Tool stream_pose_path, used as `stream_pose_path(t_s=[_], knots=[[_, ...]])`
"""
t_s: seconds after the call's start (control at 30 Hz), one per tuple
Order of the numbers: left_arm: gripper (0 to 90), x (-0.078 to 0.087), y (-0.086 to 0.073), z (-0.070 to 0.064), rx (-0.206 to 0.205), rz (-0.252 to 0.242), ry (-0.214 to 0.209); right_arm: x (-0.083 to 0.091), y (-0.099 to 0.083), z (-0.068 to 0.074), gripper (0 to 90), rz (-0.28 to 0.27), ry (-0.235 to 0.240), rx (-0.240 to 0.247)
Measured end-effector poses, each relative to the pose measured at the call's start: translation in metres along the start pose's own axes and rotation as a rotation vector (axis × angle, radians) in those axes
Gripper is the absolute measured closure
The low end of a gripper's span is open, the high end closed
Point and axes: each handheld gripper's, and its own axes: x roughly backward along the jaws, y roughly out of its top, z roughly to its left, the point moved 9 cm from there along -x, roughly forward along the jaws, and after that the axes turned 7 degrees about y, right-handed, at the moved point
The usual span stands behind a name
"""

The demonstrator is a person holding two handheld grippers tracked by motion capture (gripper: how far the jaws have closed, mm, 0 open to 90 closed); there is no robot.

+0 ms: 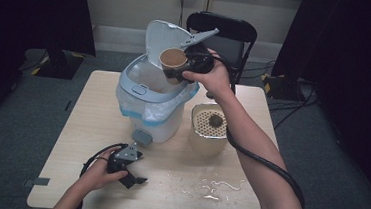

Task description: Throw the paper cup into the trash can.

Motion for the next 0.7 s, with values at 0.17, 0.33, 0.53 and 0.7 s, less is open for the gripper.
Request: stream_pose_path(t_s=[0.17,0.33,0.53,0.7], knots=[[3.6,0.000,0.000,0.000,-0.006,0.004,-0.005,-0.008,0.000,0.000,33.9,0.002,0.005,0.001],[3.2,0.000,0.000,0.000,-0.013,0.008,-0.007,-0.012,-0.003,0.001,22.5,0.021,-0.002,0.017],[2.8,0.000,0.000,0.000,-0.010,0.002,-0.005,-0.005,-0.008,0.002,17.4,0.013,0.000,0.007],[2.8,-0.001,0.000,0.000,-0.009,0.000,-0.005,0.001,-0.012,0.003,17.3,0.023,0.004,0.013]])
